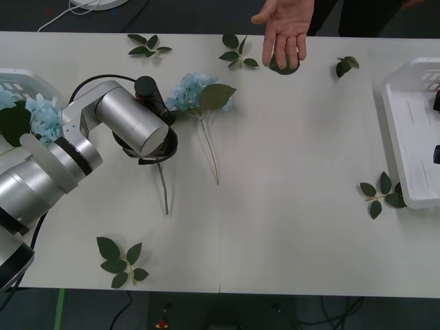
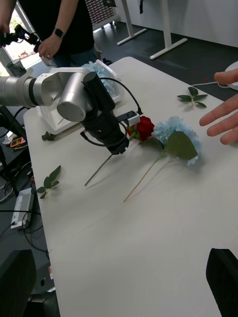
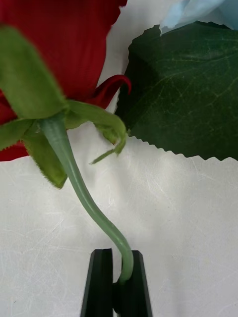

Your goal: Place the red flowers into the right box and the blue flowers into the left box. If a person shows an open palm, hand one flower to the person first, then continue sorting.

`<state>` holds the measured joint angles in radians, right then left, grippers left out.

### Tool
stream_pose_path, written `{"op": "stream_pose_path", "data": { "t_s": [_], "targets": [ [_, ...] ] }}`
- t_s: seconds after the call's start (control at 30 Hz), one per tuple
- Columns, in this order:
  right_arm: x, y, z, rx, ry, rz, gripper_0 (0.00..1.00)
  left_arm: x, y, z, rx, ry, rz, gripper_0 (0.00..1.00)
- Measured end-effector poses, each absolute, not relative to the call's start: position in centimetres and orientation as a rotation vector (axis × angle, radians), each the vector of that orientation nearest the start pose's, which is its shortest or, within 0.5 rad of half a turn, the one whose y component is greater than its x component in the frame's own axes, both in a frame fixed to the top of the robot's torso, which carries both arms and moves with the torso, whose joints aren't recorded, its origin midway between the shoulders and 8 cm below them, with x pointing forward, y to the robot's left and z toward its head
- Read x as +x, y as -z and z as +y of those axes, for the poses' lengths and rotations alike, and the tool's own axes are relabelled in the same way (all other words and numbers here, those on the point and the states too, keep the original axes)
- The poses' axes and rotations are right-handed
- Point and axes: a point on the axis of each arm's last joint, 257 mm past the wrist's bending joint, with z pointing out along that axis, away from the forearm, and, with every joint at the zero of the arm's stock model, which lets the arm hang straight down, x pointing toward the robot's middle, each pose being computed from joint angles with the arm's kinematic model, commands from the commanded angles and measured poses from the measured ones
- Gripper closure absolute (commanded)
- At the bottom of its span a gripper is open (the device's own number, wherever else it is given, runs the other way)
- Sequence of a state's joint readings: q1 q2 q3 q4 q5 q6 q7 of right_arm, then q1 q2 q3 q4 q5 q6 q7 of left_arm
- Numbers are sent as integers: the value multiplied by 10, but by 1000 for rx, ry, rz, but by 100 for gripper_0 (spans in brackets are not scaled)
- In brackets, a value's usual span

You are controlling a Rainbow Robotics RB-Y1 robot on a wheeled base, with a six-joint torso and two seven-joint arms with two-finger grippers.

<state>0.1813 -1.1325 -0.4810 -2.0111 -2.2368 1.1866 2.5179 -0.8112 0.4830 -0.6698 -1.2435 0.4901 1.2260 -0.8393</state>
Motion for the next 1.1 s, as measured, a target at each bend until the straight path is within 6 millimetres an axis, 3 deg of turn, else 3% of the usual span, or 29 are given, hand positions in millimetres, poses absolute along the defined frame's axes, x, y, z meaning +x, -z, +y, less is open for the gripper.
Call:
{"op": "stream_pose_path", "data": {
  "t_s": [0.27, 0.43, 0.57, 0.73, 0.9, 1.1],
  "targets": [
    [341, 13, -249, -1068, -711, 1659, 0, 575, 296, 177, -39, -78, 2570, 100],
    [341, 13, -249, -1068, -711, 1659, 0, 589, 277, 193, -38, -125, 2506, 100],
    [339, 19, -250, -1060, -722, 1678, 0, 606, 233, 202, -127, -21, 2444, 100],
    [337, 33, -253, -1032, -743, 1717, 0, 615, 162, 213, -195, 162, 2398, 100],
    [341, 36, -251, -1003, -754, 1724, 0, 608, 92, 214, 62, 187, 2320, 100],
    [353, 38, -244, -901, -801, 1714, 0, 584, 40, 214, 53, 351, 2283, 100]
  ]
}}
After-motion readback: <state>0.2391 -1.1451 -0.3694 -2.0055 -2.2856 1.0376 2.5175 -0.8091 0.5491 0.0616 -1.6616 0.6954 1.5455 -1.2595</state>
